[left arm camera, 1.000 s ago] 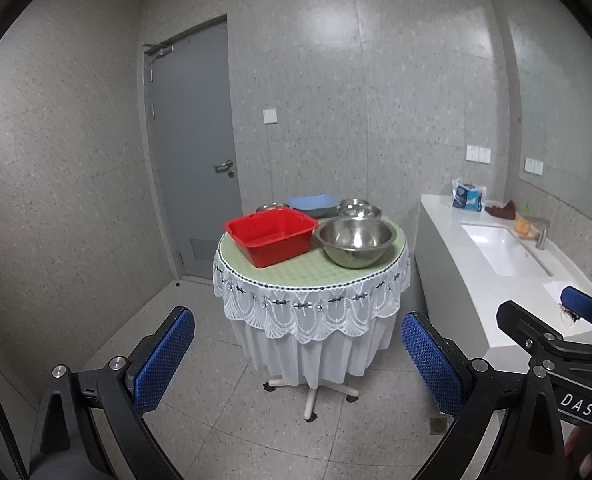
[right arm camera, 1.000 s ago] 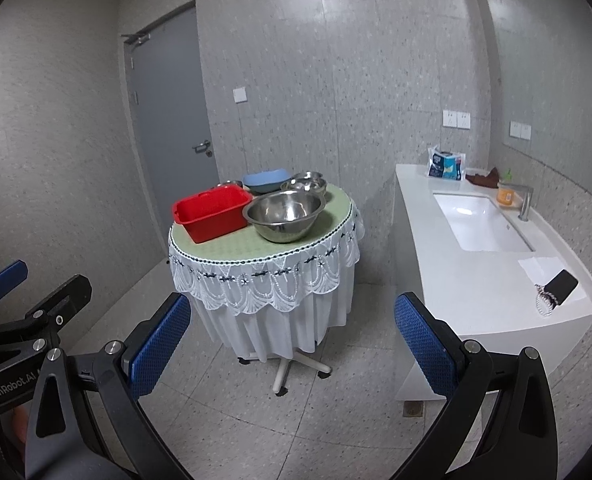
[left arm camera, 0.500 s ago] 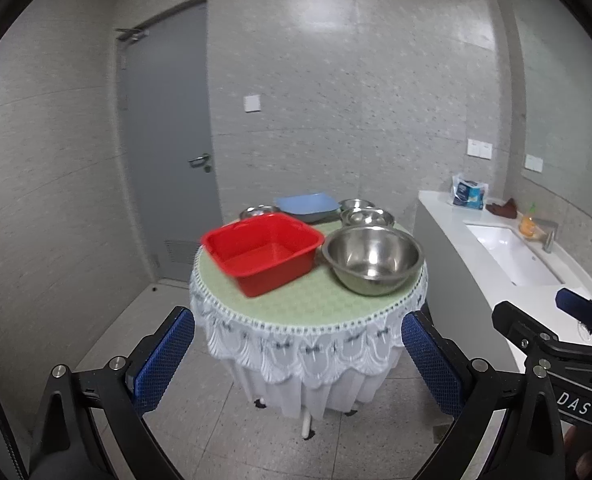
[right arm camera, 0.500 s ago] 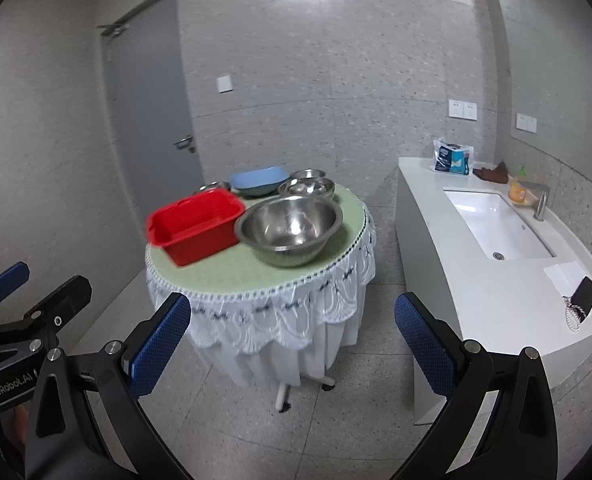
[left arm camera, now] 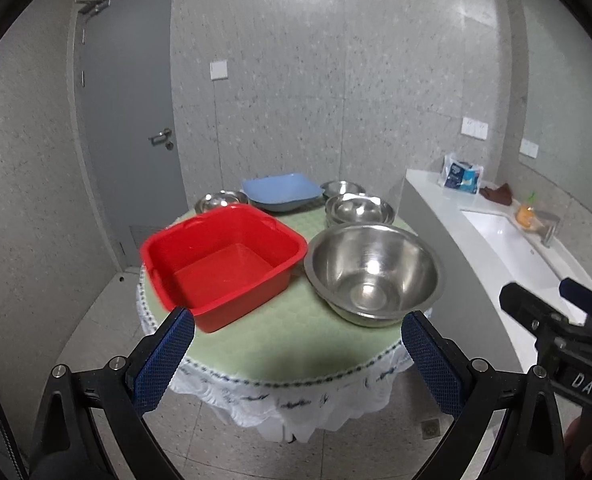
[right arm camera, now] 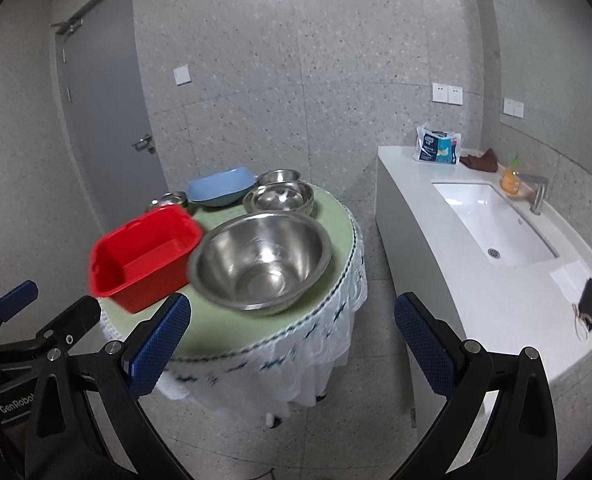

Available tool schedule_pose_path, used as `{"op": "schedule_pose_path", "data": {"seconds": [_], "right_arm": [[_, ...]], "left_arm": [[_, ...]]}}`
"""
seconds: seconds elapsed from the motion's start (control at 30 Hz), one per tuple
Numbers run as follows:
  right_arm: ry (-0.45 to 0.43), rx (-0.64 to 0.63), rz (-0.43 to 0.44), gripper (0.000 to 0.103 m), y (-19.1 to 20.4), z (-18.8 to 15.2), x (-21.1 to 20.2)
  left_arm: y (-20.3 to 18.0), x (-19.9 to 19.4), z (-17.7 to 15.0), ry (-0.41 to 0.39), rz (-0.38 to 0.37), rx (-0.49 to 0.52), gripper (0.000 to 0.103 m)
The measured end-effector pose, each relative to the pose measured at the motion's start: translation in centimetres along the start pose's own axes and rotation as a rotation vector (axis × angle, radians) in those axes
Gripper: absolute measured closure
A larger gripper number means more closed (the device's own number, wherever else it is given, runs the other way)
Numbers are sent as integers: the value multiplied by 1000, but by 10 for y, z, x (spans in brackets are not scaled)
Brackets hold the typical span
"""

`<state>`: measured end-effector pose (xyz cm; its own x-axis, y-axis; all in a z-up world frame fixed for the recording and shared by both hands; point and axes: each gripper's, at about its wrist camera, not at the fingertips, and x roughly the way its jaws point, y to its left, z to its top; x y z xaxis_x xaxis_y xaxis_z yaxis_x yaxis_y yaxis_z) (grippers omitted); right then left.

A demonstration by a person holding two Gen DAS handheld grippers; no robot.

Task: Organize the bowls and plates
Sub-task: 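Move the right tool to the large steel bowl and grasp its rim, then lift the large steel bowl with the right tool and lower it into the red basin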

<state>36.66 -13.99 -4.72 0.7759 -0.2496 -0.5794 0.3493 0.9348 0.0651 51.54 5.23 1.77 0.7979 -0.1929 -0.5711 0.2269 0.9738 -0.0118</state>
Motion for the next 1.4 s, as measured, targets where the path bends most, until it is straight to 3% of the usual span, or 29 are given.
{"op": "schedule_pose_path", "data": {"seconds": [0.17, 0.43, 0.6, 0.7, 0.77, 0.87, 0.93, 1.17, 1.4], "right_arm": [[34, -36, 53, 0, -17, 25, 64], [200, -136, 107, 0, -51, 57, 183], [335, -141, 184, 5, -66, 53, 238], [399, -142, 250, 27, -69, 48, 257], [435, -151, 294, 53, -71, 46, 267], [466, -178, 346, 72, -68, 41, 273], [468, -198, 391, 84, -65, 40, 269], [458, -230, 404, 85, -64, 42, 250], [363, -238, 403, 85, -57, 73, 216]], "left_arm": [[-9, 61, 25, 42, 57, -39, 1], [-20, 168, 49, 256, 157, -156, 3], [-11, 220, 59, 369, 174, -194, 23], [-16, 246, 58, 427, 162, -202, 44], [-19, 254, 59, 446, 154, -199, 62], [-17, 258, 68, 448, 126, -182, 77], [-22, 250, 67, 446, 133, -161, 76], [-25, 227, 71, 382, 94, -127, 77], [-15, 189, 90, 258, 52, -110, 77]]}}
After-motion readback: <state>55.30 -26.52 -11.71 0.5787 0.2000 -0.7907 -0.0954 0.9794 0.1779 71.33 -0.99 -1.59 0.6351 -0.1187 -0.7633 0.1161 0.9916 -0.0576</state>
